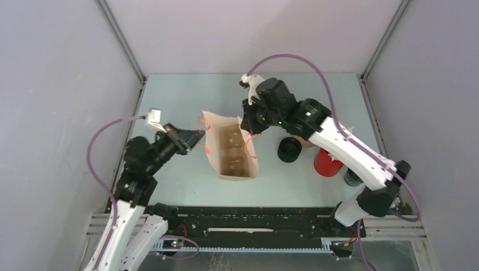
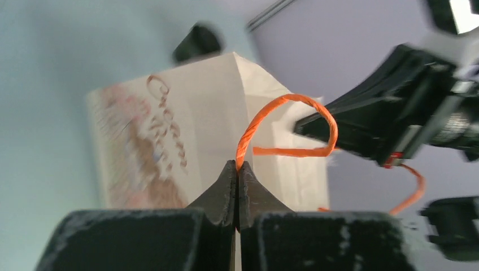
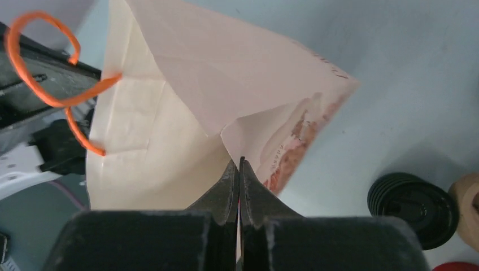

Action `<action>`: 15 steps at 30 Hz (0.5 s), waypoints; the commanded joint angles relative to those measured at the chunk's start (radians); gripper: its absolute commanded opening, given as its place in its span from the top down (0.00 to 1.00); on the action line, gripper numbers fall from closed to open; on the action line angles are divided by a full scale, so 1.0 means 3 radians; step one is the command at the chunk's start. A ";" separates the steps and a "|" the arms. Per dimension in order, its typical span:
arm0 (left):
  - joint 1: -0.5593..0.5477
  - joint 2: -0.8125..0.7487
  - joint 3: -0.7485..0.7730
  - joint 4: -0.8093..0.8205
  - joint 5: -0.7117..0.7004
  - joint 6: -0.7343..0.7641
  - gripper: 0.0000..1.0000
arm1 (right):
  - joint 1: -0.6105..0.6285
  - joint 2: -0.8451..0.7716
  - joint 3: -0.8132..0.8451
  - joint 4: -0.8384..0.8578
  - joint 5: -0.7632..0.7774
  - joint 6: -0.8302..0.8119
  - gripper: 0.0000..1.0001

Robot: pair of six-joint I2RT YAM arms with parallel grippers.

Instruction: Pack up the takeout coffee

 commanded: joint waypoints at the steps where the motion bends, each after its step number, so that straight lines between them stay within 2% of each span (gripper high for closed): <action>1: 0.0021 0.0162 0.0058 -0.0237 -0.0017 0.0290 1.00 | -0.0026 0.0154 -0.0155 0.0272 -0.0268 0.0089 0.99; 7: 0.0023 0.0158 0.0537 -0.0342 -0.0139 0.0734 1.00 | 0.0213 -0.0365 -0.0790 0.1227 0.0034 -0.0046 0.99; 11: 0.0023 0.0124 0.0618 -0.0135 0.0042 0.0837 1.00 | 0.0264 -0.0702 -0.1229 0.1824 0.0209 -0.0138 0.99; 15: 0.0023 -0.0036 0.0572 0.0095 0.0132 0.0934 1.00 | 0.0327 -0.0941 -0.1443 0.2234 0.0316 -0.0285 1.00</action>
